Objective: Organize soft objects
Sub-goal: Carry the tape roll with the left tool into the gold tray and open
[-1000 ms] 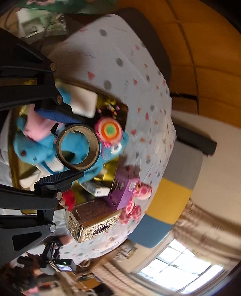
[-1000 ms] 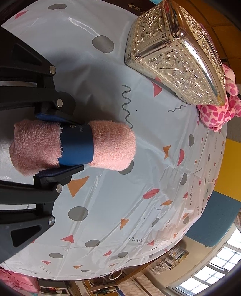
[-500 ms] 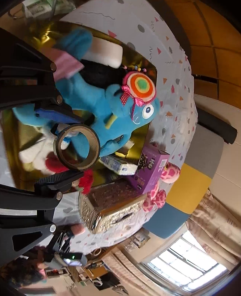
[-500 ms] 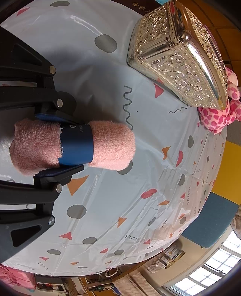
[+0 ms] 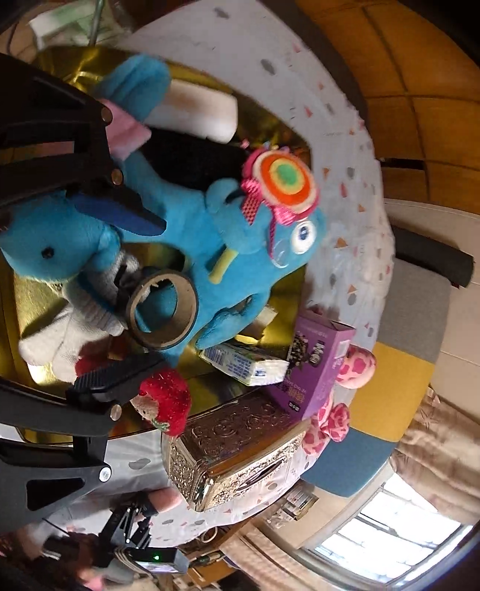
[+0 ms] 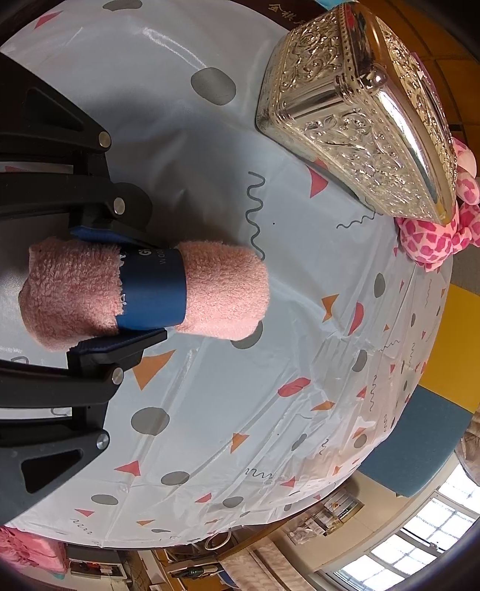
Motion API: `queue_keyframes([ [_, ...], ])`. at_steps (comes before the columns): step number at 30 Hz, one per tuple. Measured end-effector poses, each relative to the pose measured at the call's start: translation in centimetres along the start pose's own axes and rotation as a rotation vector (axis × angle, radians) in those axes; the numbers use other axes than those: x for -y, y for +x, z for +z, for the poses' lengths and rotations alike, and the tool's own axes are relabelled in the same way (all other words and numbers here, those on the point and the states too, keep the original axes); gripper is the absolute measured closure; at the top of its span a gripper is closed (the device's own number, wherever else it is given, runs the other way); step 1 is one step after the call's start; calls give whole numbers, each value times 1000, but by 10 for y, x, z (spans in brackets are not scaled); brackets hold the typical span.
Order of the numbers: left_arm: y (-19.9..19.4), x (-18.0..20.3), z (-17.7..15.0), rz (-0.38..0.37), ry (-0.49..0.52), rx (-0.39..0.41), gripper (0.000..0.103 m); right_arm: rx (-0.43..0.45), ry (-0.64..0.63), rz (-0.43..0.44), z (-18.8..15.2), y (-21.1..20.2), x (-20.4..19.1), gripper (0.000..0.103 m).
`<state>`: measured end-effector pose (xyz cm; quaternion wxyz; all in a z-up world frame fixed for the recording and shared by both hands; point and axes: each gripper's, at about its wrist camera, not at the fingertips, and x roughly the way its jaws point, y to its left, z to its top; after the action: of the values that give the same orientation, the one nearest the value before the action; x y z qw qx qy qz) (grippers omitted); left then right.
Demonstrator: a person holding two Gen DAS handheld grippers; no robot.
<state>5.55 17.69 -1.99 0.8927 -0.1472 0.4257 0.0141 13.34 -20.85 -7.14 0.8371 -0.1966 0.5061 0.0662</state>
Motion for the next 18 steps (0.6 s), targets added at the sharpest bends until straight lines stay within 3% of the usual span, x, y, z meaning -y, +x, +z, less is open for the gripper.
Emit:
queue_keyframes([
  [7, -21, 2, -1, 96, 43, 61, 33, 0, -6, -8, -1, 0, -1, 64],
  [18, -36, 5, -7, 117, 54, 84, 30, -5, -2, -14, -3, -2, -2, 66],
])
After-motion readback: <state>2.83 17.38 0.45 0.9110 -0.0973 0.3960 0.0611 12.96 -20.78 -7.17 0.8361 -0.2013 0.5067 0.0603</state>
